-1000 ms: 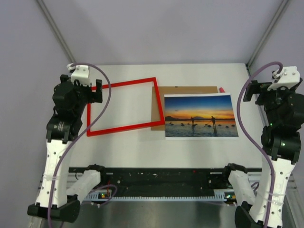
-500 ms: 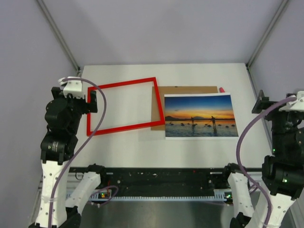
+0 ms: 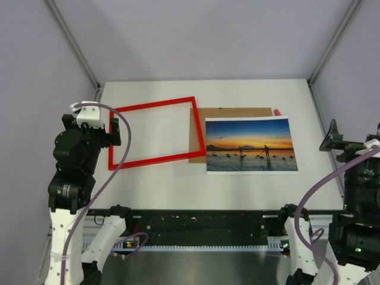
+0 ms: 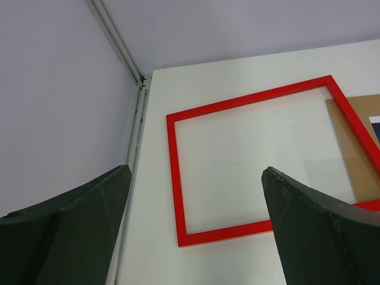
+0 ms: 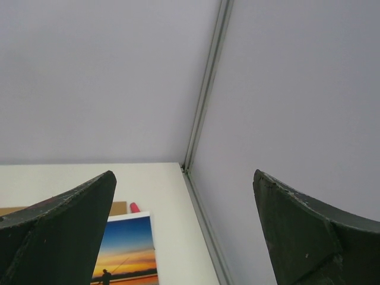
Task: Take the photo out of the frame
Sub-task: Reset both arms
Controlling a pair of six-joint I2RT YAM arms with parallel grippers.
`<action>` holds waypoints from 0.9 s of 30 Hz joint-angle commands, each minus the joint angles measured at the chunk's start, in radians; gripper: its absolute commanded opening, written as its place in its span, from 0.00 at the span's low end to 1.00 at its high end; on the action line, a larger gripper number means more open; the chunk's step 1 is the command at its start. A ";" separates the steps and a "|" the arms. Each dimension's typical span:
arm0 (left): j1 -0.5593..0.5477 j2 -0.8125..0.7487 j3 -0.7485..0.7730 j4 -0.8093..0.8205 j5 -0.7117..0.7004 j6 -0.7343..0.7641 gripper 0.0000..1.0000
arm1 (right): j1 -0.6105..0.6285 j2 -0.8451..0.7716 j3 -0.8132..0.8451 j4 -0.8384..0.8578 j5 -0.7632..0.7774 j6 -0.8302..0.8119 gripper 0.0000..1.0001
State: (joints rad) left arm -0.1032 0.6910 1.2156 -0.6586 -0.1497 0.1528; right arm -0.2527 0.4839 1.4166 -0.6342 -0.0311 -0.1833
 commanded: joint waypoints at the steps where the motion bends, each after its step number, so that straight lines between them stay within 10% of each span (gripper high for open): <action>1: 0.003 -0.005 0.024 0.017 0.006 -0.022 0.99 | -0.007 -0.005 0.019 -0.005 -0.004 -0.002 0.99; 27: 0.003 -0.004 0.027 0.016 0.025 -0.038 0.99 | -0.005 0.001 0.047 -0.016 -0.033 0.021 0.99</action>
State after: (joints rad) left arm -0.1036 0.6914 1.2156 -0.6666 -0.1352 0.1284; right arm -0.2527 0.4839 1.4235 -0.6590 -0.0509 -0.1791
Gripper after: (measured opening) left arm 0.986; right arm 0.988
